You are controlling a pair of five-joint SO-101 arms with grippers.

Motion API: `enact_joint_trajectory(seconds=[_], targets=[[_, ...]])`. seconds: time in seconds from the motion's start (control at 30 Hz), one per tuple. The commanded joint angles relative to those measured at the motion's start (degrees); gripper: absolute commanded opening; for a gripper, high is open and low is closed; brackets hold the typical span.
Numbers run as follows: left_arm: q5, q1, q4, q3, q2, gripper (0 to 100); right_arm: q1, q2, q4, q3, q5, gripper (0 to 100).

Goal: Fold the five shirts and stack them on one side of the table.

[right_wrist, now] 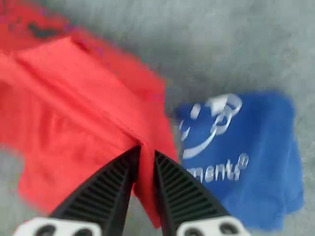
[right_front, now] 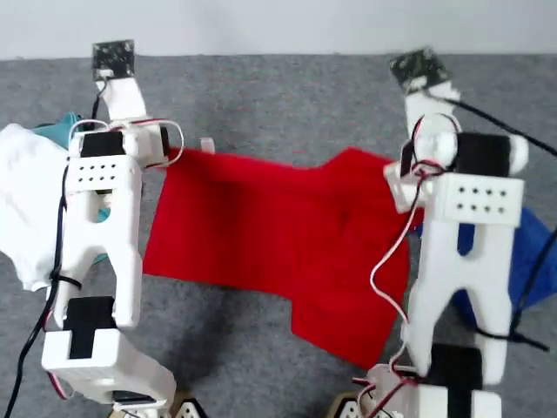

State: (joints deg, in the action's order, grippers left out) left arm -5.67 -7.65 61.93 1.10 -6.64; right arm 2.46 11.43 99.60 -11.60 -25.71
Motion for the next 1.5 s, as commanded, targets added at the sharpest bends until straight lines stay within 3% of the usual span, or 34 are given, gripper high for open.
enact_joint_trajectory(seconds=[0.0,0.2,0.4,0.6,0.83,1.07,1.33,1.47], targets=[[4.1,-1.1,6.6,-3.1,2.0,1,0.6,7.3,3.3,4.6,-5.1,1.0],[8.5,-1.5,15.6,-3.1,2.0,1,-2.9,19.5,2.9,24.6,-11.7,1.0],[9.0,-0.9,15.6,-3.9,2.0,1,-2.6,27.4,-0.7,30.7,-11.5,1.0],[1.7,-0.8,20.1,-16.7,6.7,1,-2.9,34.6,-9.9,16.0,-1.4,1.0],[1.5,-1.0,32.4,-33.0,22.7,1,-2.6,36.8,-10.5,-12.9,9.4,1.0],[1.6,-1.0,34.4,-38.5,41.3,1,-2.5,36.4,-8.4,-31.7,10.8,1.0],[1.8,-1.0,35.0,-35.5,45.9,1,-2.9,33.1,-5.8,-28.1,11.1,1.0],[1.8,-1.0,29.5,-26.9,41.8,1,-3.0,27.3,-11.1,-21.2,11.2,1.0]])
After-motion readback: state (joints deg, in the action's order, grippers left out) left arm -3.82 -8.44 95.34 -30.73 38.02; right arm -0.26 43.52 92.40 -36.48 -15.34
